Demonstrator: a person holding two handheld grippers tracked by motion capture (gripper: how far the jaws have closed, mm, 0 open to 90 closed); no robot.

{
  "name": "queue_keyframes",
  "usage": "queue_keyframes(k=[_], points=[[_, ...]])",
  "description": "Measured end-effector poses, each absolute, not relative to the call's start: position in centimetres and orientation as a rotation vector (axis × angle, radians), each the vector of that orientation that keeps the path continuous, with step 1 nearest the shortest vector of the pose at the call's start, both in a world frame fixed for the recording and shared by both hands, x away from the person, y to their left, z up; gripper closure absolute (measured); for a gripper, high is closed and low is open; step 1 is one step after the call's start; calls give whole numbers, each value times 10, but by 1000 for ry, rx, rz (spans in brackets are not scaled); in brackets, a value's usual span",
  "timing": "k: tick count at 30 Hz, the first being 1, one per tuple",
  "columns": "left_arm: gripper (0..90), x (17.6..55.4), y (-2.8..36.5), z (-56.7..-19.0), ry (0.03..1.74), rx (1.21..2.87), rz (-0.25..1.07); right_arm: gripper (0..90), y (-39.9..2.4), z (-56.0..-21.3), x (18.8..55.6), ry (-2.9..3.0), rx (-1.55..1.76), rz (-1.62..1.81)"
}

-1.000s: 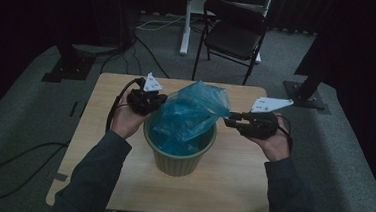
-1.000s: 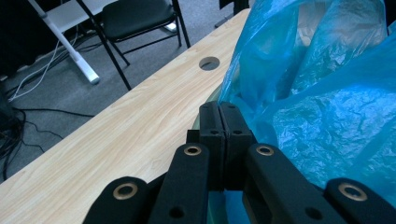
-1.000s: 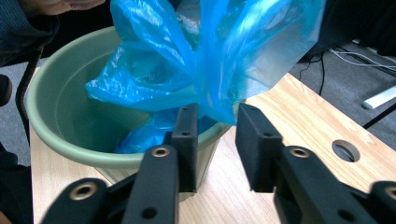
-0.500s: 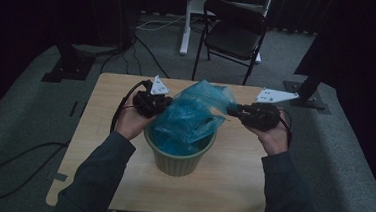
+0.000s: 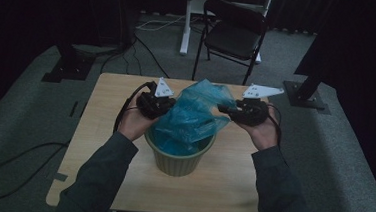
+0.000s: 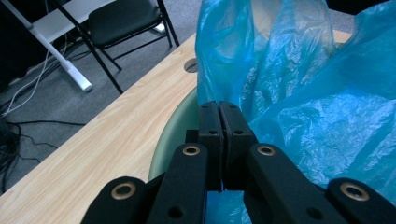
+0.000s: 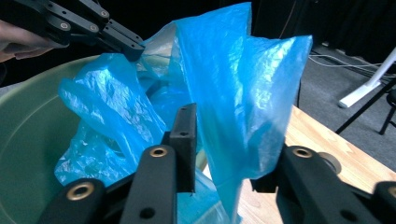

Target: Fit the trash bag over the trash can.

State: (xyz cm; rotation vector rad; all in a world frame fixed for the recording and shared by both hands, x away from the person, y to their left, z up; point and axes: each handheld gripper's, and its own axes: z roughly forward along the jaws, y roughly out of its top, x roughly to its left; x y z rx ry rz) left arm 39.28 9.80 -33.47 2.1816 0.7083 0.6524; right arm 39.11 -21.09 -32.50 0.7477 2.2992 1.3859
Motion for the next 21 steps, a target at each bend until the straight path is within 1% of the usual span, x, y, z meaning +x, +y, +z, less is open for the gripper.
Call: queue_keyframes(k=[6, 11, 14, 18, 21], points=[[883, 394, 100, -334, 718, 2179, 658, 621, -229, -317, 386, 2264, 754, 1418], [883, 394, 100, -334, 718, 2180, 657, 621, -242, -312, 380, 2236, 759, 1432], [882, 394, 98, -334, 712, 2181, 656, 681, -242, -310, 377, 2240, 744, 1447], [881, 393, 95, -332, 702, 2182, 656, 777, -233, -307, 374, 2271, 682, 1464], [881, 392, 94, -332, 697, 2180, 660, 814, -222, -307, 372, 2300, 631, 1467]])
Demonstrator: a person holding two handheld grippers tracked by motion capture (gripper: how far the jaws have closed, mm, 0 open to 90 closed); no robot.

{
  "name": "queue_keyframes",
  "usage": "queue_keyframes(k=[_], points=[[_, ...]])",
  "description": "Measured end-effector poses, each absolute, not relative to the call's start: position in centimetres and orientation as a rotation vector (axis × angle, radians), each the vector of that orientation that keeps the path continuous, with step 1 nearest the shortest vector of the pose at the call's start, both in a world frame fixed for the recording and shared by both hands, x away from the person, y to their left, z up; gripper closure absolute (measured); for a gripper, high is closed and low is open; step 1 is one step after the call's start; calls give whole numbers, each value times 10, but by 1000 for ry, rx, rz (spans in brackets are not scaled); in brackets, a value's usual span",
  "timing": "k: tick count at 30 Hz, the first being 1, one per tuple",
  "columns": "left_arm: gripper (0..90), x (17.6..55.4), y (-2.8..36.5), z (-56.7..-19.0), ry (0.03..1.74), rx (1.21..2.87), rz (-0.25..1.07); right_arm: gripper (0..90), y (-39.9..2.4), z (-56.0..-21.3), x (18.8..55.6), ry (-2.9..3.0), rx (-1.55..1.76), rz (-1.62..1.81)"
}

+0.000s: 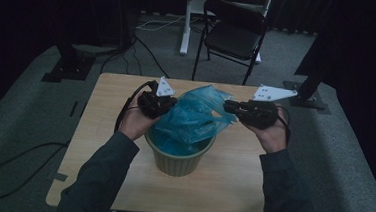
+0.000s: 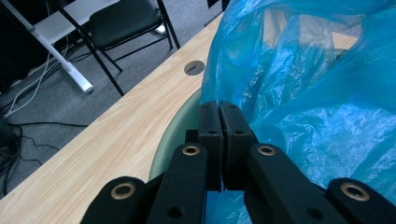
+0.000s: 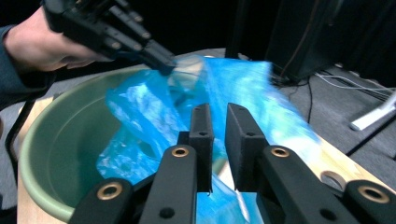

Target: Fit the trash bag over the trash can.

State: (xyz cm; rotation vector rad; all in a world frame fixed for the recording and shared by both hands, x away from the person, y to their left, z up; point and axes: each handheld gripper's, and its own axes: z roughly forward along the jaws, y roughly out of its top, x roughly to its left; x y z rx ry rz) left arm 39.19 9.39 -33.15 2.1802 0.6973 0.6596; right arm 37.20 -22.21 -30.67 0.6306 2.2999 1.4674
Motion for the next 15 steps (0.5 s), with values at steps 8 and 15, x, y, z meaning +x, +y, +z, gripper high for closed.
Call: queue_keyframes(k=[8, 15], points=[[880, 391, 90, -330, 688, 2171, 655, 848, -184, -317, 379, 2397, 553, 1399], [880, 390, 89, -330, 686, 2168, 655, 703, -160, -332, 399, 2428, 608, 1232]])
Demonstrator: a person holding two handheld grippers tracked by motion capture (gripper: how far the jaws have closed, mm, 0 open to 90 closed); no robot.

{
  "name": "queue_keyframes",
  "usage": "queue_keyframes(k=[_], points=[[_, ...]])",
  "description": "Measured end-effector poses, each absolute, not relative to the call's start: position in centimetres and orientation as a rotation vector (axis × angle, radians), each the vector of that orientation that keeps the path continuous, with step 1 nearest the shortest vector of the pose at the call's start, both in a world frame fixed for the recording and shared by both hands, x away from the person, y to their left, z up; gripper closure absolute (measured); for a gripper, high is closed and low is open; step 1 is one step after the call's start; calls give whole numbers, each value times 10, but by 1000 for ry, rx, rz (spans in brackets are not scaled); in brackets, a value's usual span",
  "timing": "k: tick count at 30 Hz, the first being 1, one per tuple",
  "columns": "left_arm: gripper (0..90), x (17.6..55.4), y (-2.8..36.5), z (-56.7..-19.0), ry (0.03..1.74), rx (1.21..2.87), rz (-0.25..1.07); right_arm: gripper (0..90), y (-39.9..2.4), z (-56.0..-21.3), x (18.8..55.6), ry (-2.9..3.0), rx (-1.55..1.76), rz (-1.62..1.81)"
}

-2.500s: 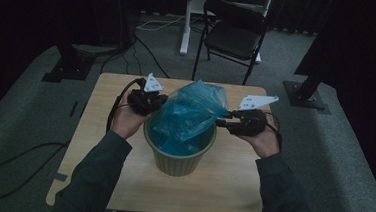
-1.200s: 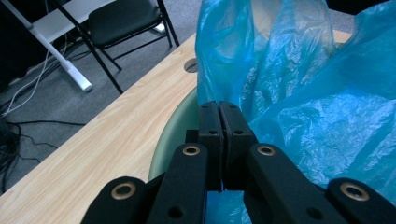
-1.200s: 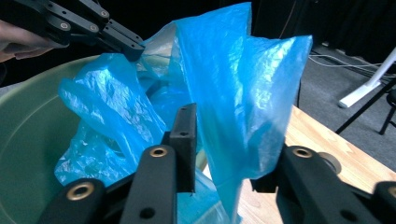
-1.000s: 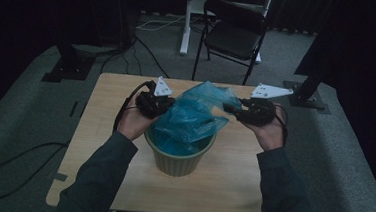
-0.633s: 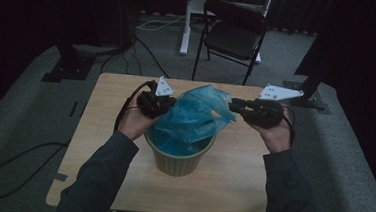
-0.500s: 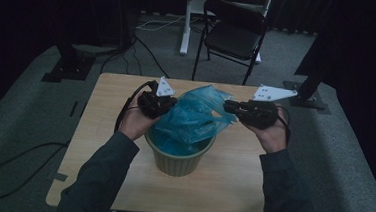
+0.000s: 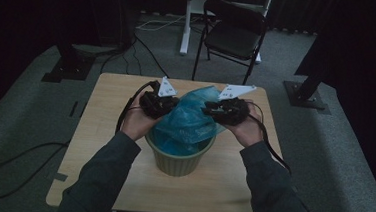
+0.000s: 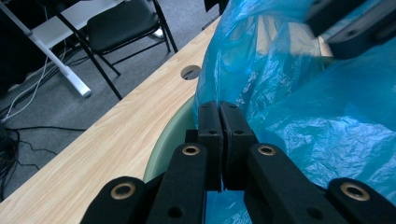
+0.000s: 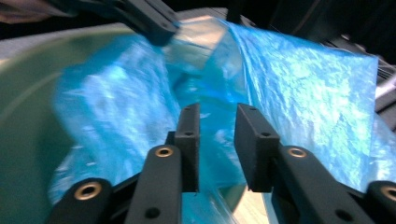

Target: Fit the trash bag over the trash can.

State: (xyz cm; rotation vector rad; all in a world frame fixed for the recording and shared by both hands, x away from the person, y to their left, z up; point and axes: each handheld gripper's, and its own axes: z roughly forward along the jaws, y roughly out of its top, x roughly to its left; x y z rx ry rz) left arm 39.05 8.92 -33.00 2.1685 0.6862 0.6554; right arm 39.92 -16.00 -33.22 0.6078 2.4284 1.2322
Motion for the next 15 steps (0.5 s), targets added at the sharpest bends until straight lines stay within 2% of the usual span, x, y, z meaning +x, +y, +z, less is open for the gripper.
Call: queue_keyframes(k=[5, 11, 15], points=[[881, 391, 91, -330, 692, 2173, 663, 635, -152, -336, 413, 2412, 646, 1149], [883, 392, 94, -330, 706, 2170, 675, 608, -148, -346, 436, 2478, 735, 1096], [891, 395, 98, -331, 734, 2176, 695, 761, -150, -351, 442, 2516, 759, 1111]])
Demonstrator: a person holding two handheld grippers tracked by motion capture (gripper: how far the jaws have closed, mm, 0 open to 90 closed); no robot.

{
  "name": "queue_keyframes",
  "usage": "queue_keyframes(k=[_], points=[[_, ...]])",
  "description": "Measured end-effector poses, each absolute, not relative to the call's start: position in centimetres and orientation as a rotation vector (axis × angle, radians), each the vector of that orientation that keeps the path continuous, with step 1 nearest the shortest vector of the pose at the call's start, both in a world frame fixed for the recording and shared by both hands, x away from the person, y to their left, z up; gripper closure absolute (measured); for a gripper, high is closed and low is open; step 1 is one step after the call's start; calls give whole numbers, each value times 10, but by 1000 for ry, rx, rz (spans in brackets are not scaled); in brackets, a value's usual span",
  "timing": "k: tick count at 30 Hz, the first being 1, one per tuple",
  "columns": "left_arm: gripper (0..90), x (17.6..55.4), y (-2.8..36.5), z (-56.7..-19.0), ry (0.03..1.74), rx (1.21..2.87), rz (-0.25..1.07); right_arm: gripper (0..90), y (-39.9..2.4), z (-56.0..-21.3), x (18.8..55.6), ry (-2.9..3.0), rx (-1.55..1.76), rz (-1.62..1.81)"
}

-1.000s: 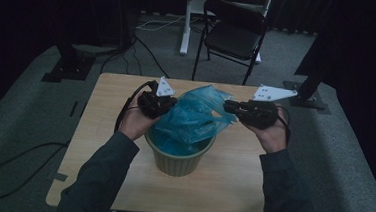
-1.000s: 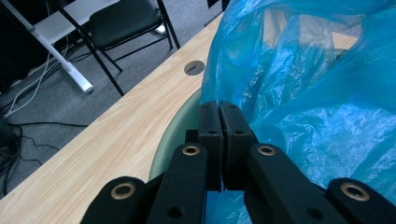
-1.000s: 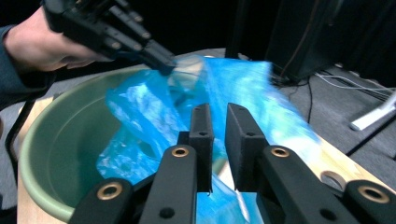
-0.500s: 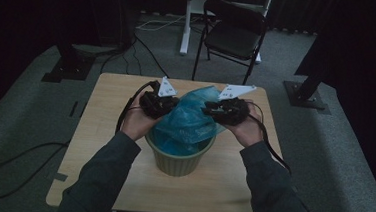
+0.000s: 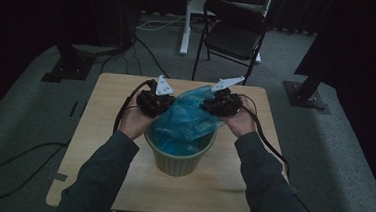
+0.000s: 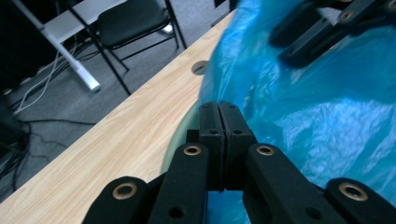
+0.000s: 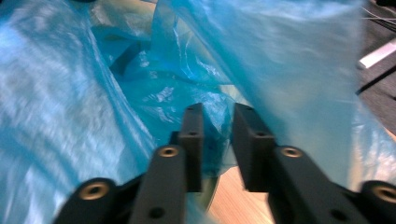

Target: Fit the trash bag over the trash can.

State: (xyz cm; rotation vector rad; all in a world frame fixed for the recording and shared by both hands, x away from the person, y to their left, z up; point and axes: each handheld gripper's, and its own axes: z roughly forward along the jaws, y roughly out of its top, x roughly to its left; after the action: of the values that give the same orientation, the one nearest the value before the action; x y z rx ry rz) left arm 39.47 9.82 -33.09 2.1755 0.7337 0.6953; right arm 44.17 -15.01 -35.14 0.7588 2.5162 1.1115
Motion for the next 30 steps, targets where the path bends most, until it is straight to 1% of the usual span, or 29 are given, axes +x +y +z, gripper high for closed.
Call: queue_keyframes(k=[2, 5, 6, 11, 19, 23, 30], points=[[893, 397, 103, -332, 759, 2164, 699, 803, -153, -352, 442, 2517, 767, 1132], [895, 403, 111, -334, 806, 2153, 706, 824, -156, -350, 442, 2524, 762, 1143], [895, 405, 113, -335, 822, 2146, 703, 864, -157, -349, 441, 2520, 757, 1156], [895, 416, 127, -344, 906, 2141, 690, 862, -161, -346, 443, 2519, 776, 1170], [896, 429, 157, -365, 1044, 2109, 605, 894, -172, -356, 452, 2529, 858, 1189], [895, 425, 170, -375, 1066, 2087, 540, 898, -183, -365, 450, 2550, 899, 1226], [895, 405, 187, -390, 1073, 2024, 424, 898, -201, -376, 434, 2581, 901, 1270]])
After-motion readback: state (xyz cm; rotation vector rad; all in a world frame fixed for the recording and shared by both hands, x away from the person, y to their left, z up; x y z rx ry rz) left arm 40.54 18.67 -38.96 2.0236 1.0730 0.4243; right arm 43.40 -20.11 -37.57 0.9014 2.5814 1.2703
